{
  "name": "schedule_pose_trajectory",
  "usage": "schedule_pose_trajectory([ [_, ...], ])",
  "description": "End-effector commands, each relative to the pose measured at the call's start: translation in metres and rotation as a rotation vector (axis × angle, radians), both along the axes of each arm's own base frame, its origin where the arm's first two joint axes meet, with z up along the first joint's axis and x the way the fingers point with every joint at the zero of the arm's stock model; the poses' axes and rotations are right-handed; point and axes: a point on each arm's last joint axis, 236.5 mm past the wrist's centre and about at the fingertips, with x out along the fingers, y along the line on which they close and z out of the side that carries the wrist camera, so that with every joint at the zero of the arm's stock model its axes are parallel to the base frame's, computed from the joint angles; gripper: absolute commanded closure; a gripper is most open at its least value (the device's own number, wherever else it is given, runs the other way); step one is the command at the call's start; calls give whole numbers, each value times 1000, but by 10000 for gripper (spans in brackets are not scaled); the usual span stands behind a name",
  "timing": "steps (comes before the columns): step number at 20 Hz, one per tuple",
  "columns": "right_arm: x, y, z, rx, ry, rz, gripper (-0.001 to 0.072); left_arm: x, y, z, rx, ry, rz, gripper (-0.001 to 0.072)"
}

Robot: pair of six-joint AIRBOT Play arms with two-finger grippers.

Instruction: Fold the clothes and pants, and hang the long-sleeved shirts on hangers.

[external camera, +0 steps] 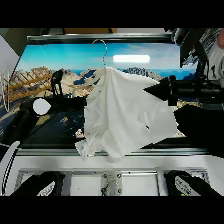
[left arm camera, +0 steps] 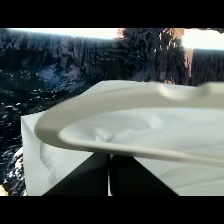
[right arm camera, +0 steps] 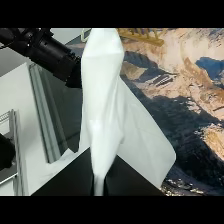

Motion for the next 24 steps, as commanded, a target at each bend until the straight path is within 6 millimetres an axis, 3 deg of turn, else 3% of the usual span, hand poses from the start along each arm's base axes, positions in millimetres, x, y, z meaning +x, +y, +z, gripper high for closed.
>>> schedule_pose_trajectory([
  [1, -15, 3, 19, 15, 8, -11, 708, 0, 15, 5, 3, 2, 29, 692],
  [4, -32, 5, 22, 4, 17, 24, 708, 5, 25, 9, 3, -7, 55, 693],
  [7, -35, -1, 3, -97, 41, 7, 708, 10, 39, 17, 9, -11, 78, 692],
  [10, -46, -1, -2, -121, 55, 44, 708, 17, 54, 30, 19, -33, 96, 692],
  [19, -47, -3, -7, -154, 26, 51, 708, 14, 67, 30, 65, -17, 83, 692],
  [21, -48, -3, -17, -154, 27, 60, 708, 14, 60, 47, 69, -41, 52, 692],
  [24, -40, 0, -40, -96, 49, 31, 708, 7, 40, 96, 78, -135, -36, 693],
])
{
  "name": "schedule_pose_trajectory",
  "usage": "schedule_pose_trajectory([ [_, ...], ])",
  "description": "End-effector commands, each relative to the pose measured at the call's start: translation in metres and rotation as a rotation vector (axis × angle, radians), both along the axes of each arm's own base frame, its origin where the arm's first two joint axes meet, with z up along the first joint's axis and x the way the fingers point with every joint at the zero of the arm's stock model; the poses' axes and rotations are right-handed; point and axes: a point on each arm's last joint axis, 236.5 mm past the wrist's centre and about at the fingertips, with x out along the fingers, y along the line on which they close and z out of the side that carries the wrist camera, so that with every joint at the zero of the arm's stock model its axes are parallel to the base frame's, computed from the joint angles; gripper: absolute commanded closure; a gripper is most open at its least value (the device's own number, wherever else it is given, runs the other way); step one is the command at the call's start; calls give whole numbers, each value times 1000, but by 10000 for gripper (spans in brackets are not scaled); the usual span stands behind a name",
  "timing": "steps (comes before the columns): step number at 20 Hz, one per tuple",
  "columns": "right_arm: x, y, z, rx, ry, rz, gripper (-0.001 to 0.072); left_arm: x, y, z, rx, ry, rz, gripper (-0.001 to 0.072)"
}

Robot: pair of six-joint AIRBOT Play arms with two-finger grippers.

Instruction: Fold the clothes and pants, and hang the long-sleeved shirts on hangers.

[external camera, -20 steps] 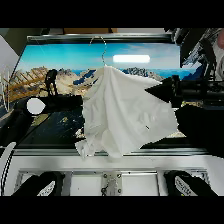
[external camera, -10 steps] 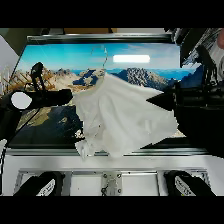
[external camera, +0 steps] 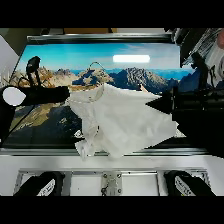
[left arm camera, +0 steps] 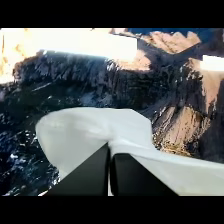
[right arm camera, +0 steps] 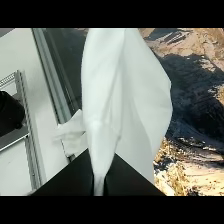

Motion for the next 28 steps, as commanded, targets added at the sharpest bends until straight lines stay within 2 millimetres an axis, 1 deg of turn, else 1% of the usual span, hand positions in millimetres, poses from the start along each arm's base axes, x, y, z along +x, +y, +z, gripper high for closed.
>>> schedule_pose_trajectory([
  [1, 11, 4, -18, 86, -13, -42, 708, -12, -22, 52, 7, -100, -95, 693],
  [3, 24, 5, -28, 171, -20, -110, 708, -27, -21, 84, 64, -183, -116, 694],
  [5, 30, 4, -35, 235, -11, -156, 708, -47, -20, 109, 101, -231, -128, 693],
  [7, 32, 5, -31, 293, 1, -169, 708, -72, -34, 127, 90, -260, -190, 694],
  [10, 39, 3, -19, 345, -8, -200, 708, -100, -57, 142, 52, -296, -265, 694],
  [12, 43, 1, 0, 422, -19, -221, 708, -113, -71, 147, 28, -306, -310, 693],
  [14, 45, -2, 17, 485, -33, -235, 708, -122, -82, 148, 22, -309, -357, 691],
  [15, 44, -2, 21, 493, -42, -234, 708, -123, -84, 149, 19, -313, -365, 628],
  [16, 42, -2, 26, 493, -55, -231, 708, -122, -85, 150, 16, -321, -362, 335],
  [17, 40, -2, 30, 494, -69, -228, 708, -116, -80, 153, 24, -342, -340, 135],
  [19, 37, -1, 42, 495, -97, -223, 708, -102, -63, 162, 48, -376, -274, 137],
  [21, 32, -1, 58, 494, -139, -212, 708, -90, -40, 180, 54, -417, -192, 138],
  [23, 34, -3, 74, 492, -181, -230, 708, -81, -17, 196, 54, -451, -106, 137],
  [24, 36, -5, 82, 489, -208, -244, 708, -77, -6, 198, 60, -454, -70, 138],
  [26, 40, -9, 99, 481, -260, -280, 708, -74, 7, 195, 73, -438, -32, 149],
  [27, 44, -13, 107, 475, -286, -305, 708, -73, 9, 192, 79, -425, -26, 314],
  [28, 50, -20, 116, 469, -312, -351, 708, -71, 10, 190, 82, -416, -24, 527],
])
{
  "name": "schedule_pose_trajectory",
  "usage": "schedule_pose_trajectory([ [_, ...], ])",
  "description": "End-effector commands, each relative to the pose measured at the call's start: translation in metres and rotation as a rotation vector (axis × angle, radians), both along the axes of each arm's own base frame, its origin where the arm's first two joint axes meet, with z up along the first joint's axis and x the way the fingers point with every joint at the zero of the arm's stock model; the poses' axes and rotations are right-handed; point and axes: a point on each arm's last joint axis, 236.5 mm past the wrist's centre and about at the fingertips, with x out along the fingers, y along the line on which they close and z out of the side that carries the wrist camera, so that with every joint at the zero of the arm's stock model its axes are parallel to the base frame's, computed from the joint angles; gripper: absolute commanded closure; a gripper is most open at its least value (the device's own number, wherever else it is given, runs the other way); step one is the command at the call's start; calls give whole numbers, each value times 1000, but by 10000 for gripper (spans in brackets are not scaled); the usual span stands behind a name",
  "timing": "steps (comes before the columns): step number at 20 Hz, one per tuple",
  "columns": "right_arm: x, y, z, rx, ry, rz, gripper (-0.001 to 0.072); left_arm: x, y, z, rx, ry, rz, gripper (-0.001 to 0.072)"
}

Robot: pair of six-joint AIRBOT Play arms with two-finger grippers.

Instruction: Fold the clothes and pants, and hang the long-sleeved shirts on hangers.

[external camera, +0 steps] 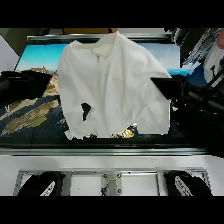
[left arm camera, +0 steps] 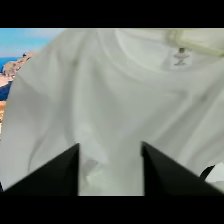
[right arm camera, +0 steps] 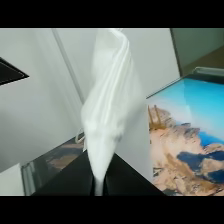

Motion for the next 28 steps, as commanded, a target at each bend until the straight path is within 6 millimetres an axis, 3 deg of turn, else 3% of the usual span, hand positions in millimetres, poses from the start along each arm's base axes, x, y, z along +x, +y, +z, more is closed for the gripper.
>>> schedule_pose_trajectory([
  [1, 19, -23, 31, -19, -54, -155, 708, 8, 13, -6, 8, 25, 43, 696],
  [5, 42, -95, 54, -154, -71, -455, 708, 16, -7, -28, 38, 94, -16, 692],
  [9, 41, -206, 73, -248, -18, -855, 708, 26, -42, -55, 77, 158, -115, 692],
  [13, 2, -326, 91, -287, 47, -1298, 708, 39, -67, -76, 97, 193, -168, 692],
  [17, -56, -409, 115, -337, 67, -1661, 708, 53, -74, -84, 100, 192, -170, 692],
  [20, -102, -449, 136, -394, 58, -1903, 708, 58, -76, -82, 100, 172, -172, 692],
  [23, -139, -471, 156, -433, 59, -2076, 708, 63, -77, -76, 89, 140, -167, 692],
  [28, -162, -468, 202, -412, -37, -2155, 708, 63, -76, -76, 92, 138, -164, 692],
])
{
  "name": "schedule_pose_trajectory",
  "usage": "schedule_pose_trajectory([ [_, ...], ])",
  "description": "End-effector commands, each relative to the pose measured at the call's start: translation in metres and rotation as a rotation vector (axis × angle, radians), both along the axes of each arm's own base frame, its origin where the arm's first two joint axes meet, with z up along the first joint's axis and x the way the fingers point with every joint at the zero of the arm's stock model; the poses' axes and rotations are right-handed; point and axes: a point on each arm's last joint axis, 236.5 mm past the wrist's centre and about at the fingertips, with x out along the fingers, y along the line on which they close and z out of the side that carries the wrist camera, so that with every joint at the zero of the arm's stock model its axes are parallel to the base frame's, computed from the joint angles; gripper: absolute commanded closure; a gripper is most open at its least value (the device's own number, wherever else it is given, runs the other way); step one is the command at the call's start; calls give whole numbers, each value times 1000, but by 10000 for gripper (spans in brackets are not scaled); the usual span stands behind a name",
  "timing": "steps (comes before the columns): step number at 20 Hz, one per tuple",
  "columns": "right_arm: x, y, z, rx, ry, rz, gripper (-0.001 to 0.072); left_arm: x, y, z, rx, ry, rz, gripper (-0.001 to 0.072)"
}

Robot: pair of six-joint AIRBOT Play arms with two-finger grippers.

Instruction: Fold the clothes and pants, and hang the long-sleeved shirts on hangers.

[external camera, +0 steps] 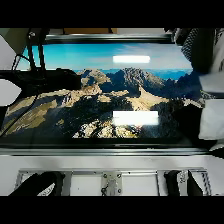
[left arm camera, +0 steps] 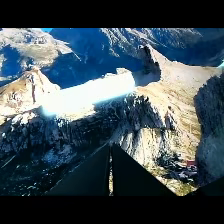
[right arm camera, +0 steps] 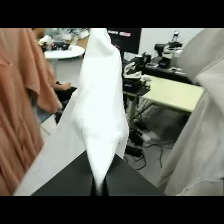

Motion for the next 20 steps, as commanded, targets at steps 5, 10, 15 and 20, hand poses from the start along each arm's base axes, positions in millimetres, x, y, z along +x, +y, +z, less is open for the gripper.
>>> schedule_pose_trajectory([
  [5, -31, 20, 58, -126, -65, -76, 707, 2, 0, 1, 2, -9, 1, 692],
  [10, -33, 26, 61, -135, -70, -76, 707, 2, 0, 1, 2, -9, 1, 692],
  [15, -33, 24, 61, -133, -68, -76, 706, 2, 0, 1, 2, -9, 1, 692],
  [20, -31, 20, 61, -135, -70, -78, 706, 1, 0, 1, 3, -7, 1, 692],
])
